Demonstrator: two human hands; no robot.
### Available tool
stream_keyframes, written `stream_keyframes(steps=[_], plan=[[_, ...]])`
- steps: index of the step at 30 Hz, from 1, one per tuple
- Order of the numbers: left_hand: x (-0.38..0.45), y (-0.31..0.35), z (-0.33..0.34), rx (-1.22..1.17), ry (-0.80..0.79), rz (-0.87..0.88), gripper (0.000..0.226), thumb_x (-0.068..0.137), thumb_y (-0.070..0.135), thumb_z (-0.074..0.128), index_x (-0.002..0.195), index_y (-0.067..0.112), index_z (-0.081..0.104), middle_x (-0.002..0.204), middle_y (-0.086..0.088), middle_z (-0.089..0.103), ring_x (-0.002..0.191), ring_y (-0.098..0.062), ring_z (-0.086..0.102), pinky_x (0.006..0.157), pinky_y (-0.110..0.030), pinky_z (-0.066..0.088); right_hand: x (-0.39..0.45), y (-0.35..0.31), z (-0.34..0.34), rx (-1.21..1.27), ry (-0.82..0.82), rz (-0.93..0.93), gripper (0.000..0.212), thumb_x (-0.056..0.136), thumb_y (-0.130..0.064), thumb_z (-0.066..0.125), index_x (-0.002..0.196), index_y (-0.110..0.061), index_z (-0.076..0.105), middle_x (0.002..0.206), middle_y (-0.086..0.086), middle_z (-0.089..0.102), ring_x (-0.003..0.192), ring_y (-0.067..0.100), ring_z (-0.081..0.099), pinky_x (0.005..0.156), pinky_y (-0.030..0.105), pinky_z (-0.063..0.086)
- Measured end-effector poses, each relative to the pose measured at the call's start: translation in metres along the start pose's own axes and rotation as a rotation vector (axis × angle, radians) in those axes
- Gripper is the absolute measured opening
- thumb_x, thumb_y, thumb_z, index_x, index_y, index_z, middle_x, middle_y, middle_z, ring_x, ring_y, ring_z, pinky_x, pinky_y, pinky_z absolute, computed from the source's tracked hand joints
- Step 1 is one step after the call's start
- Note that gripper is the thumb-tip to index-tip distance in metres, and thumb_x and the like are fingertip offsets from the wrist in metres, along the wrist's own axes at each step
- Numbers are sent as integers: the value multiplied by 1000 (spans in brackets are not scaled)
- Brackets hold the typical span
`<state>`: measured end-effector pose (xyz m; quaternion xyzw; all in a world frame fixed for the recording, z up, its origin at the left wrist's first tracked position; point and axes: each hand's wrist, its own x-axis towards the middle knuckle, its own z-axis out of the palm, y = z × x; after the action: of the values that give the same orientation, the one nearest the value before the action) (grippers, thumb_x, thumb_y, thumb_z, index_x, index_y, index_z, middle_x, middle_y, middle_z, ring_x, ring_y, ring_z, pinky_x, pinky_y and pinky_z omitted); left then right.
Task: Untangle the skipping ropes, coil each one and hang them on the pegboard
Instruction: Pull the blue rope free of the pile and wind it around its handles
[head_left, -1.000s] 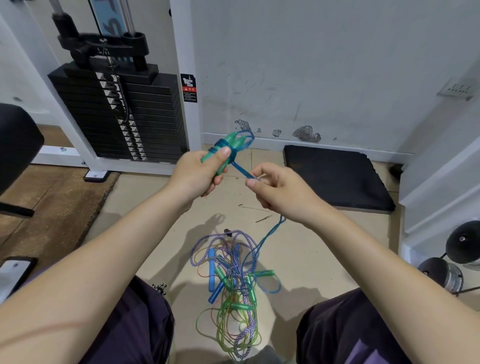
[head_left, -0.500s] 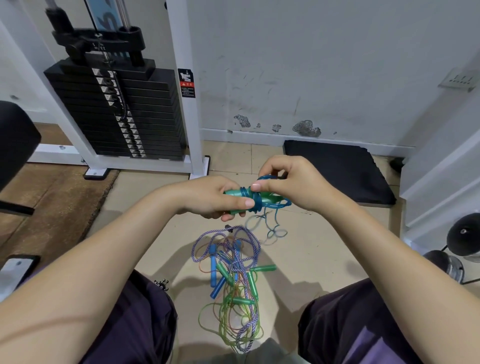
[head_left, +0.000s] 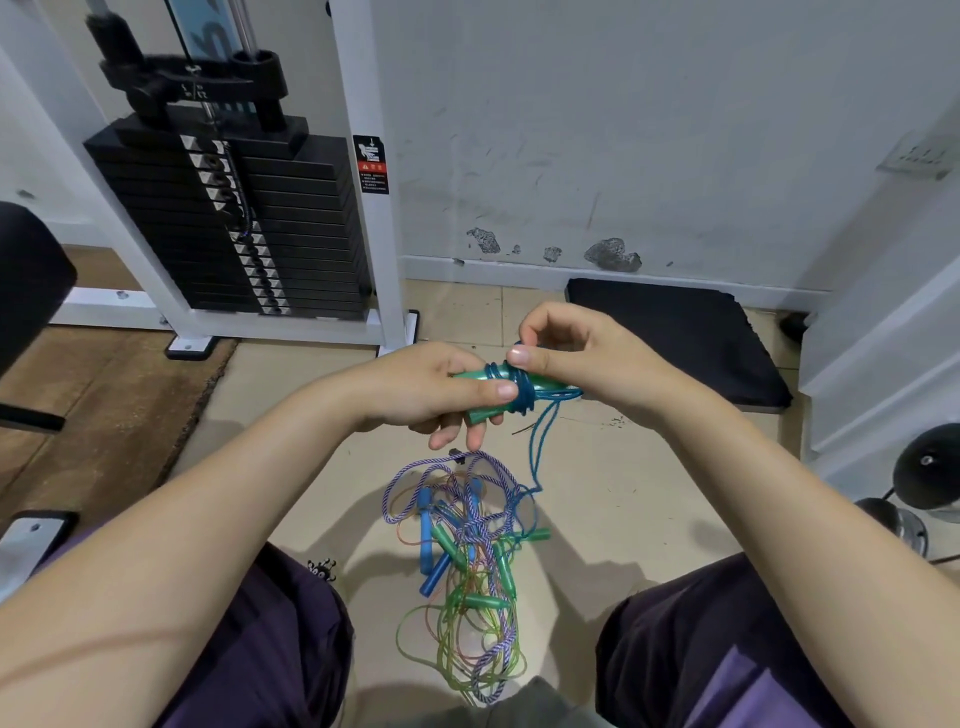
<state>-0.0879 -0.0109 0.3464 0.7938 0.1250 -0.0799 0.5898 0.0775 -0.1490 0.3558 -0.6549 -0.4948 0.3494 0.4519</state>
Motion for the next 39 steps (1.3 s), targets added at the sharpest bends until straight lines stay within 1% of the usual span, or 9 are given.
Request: stream_keyframes(steps=[5, 10, 14, 19, 23, 27, 30, 33, 39], plan=[[-1, 2, 1, -83, 60, 83, 27, 95, 38, 62, 88, 12, 64, 67, -7, 63, 44, -13, 44, 43, -19, 30, -1, -4, 0, 205, -76, 75, 14, 92, -28, 65, 94, -17, 59, 81, -6, 66, 70, 9, 62, 62, 17, 49], [1, 1, 5, -144, 174, 144, 26, 92, 41, 61, 86, 15, 62, 65, -6, 59, 41, -13, 42, 43, -20, 28, -2, -8, -4, 453, -143, 99, 37, 88, -33, 61, 111, -5, 55, 95, 18, 66, 83, 33, 62, 82, 44, 55], [6, 2, 2, -277, 346, 181, 35, 93, 45, 61, 88, 11, 60, 60, -6, 60, 39, -16, 48, 38, -20, 32, 0, -4, -2, 519, -198, 109, 60, 73, -44, 81, 117, -11, 57, 91, 12, 61, 71, 22, 55, 77, 36, 51], [7, -1, -9, -346, 583, 190, 32, 97, 41, 58, 84, 11, 60, 56, -7, 58, 39, -18, 48, 38, -22, 34, 3, 2, 12, 182, -23, 141, 19, 95, -16, 62, 112, -9, 65, 62, 0, 48, 56, 15, 37, 54, 22, 34], [7, -3, -11, -316, 761, 173, 32, 97, 40, 60, 85, 11, 62, 52, -1, 55, 38, -14, 44, 39, -21, 31, 1, -4, 22, -54, 40, 101, 21, 102, -18, 51, 101, -6, 68, 54, -5, 37, 48, 7, 32, 48, 16, 30], [7, -5, -17, -322, 888, 134, 32, 97, 37, 60, 85, 7, 60, 51, -1, 53, 37, -12, 39, 38, -18, 29, -3, -14, 32, -275, 1, 61, 22, 101, -24, 52, 86, -13, 63, 53, -3, 43, 47, 9, 36, 52, 26, 33], [5, -7, -25, -193, 771, -5, 31, 95, 36, 64, 76, 11, 61, 51, -4, 53, 38, -13, 36, 39, -19, 26, -5, -19, 29, -432, 100, -106, 28, 97, -25, 58, 78, -5, 59, 60, 4, 48, 57, 10, 38, 57, 30, 33], [1, -9, -24, -21, 493, -82, 32, 93, 39, 65, 81, 10, 66, 51, -2, 53, 41, -14, 36, 39, -19, 25, -4, -23, 16, -409, 250, -228, 22, 96, -21, 61, 78, -7, 61, 65, 3, 51, 62, 7, 40, 60, 28, 34], [-2, -2, -11, -43, 46, -33, 34, 90, 46, 62, 88, 13, 68, 60, -4, 49, 47, -13, 36, 44, -20, 26, 1, -15, 3, -370, 295, -154, 19, 96, -22, 60, 84, -8, 63, 77, 12, 62, 66, 14, 48, 61, 25, 37]])
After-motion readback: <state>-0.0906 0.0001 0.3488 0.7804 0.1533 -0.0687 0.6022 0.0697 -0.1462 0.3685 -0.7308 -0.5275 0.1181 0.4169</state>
